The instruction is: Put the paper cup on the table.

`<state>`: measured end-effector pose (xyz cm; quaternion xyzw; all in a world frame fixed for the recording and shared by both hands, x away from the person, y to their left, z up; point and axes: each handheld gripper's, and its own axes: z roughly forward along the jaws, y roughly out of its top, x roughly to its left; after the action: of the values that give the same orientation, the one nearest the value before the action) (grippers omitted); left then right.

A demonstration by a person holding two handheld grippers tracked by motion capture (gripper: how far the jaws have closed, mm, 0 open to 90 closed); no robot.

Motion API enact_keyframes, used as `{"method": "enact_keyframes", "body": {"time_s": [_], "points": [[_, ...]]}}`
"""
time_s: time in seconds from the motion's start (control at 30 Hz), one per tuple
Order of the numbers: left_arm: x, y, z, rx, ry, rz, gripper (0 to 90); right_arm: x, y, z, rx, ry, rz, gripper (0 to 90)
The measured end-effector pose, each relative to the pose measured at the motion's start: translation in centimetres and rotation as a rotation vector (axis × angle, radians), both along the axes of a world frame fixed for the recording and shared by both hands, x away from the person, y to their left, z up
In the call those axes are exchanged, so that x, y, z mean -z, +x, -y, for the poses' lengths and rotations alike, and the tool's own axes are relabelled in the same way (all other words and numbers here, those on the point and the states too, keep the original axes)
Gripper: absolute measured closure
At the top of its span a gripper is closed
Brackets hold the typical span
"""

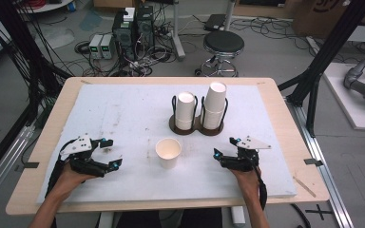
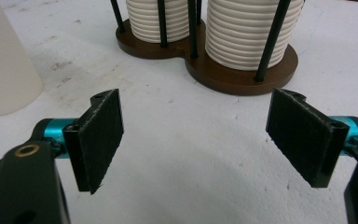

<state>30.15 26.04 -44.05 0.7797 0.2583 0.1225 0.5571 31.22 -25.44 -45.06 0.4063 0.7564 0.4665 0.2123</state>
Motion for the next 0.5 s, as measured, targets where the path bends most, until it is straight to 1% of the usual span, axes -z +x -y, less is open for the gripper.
{"method": "enact_keyframes", "body": {"time_s": [0.03,0.23,0.3,0.37,0.43,0.5], "points": [[0.1,-0.1,-0.1,-0.004,-0.001,0.001,12.8,0.0,0.1,0.1,-0.001,-0.001,0.005,19.5],[0.5,-0.1,-0.9,-0.06,-0.013,0.011,12.8,0.0,0.2,0.0,-0.006,-0.003,-0.006,19.6],[0.6,-0.1,-1.1,-0.091,-0.021,0.018,12.8,0.0,0.1,0.1,-0.005,0.008,-0.01,19.5],[0.8,-0.2,-1.3,-0.12,-0.044,0.021,12.8,0.0,0.1,0.2,-0.007,0.018,-0.009,19.6],[1.1,-0.2,-1.6,-0.152,-0.037,0.028,12.8,0.0,0.2,0.3,-0.008,0.024,-0.005,19.5],[1.1,-0.2,-1.8,-0.175,-0.059,0.024,12.8,0.0,0.2,0.3,-0.01,0.024,-0.008,19.6]]}}
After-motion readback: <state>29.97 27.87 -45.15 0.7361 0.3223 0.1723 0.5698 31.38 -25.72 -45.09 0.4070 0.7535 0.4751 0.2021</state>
